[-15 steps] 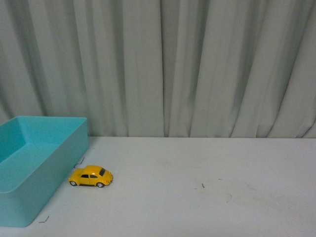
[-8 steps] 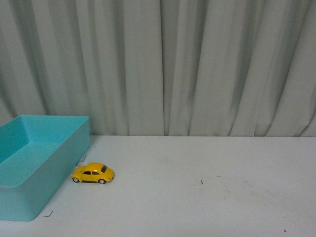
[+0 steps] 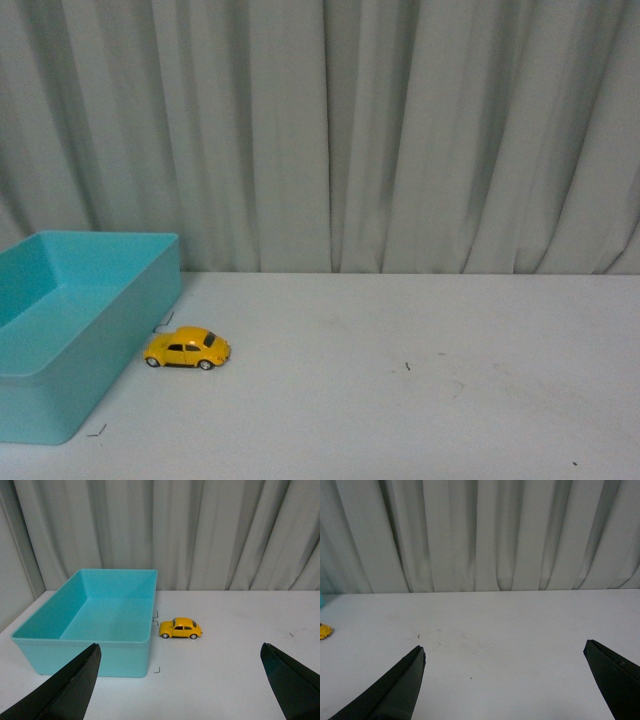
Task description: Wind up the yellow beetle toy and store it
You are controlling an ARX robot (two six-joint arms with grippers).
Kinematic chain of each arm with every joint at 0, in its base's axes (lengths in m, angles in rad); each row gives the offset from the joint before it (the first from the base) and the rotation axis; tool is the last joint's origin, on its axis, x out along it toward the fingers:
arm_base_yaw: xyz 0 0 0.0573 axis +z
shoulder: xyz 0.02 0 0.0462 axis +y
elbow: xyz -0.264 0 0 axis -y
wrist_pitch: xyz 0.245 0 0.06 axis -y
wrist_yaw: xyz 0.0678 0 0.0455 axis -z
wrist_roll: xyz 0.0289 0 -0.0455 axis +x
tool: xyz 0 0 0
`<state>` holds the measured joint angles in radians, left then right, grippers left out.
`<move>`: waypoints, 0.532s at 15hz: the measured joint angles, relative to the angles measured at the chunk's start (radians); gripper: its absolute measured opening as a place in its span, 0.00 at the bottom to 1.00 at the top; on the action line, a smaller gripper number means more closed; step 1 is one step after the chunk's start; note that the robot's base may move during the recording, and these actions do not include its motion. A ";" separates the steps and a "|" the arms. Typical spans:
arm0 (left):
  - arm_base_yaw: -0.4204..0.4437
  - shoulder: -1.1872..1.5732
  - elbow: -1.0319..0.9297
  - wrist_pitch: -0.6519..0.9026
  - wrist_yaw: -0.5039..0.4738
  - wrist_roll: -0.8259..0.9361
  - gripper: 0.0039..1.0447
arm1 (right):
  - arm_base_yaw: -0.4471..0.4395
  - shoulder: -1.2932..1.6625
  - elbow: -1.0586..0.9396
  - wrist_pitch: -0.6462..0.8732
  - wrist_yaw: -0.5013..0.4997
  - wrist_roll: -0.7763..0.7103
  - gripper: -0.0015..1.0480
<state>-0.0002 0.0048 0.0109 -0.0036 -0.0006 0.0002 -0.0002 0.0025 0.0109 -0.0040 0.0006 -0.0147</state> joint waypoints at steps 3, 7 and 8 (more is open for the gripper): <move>0.000 0.000 0.000 0.000 0.000 0.000 0.94 | 0.000 0.000 0.000 0.000 0.000 0.000 0.94; 0.000 0.000 0.000 0.000 0.000 0.000 0.94 | 0.000 0.000 0.000 0.000 0.000 0.000 0.94; 0.000 0.000 0.000 0.000 0.000 0.000 0.94 | 0.000 0.000 0.000 0.000 0.000 0.000 0.94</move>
<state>-0.0002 0.0048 0.0109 -0.0036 -0.0006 -0.0002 -0.0002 0.0025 0.0109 -0.0040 0.0006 -0.0147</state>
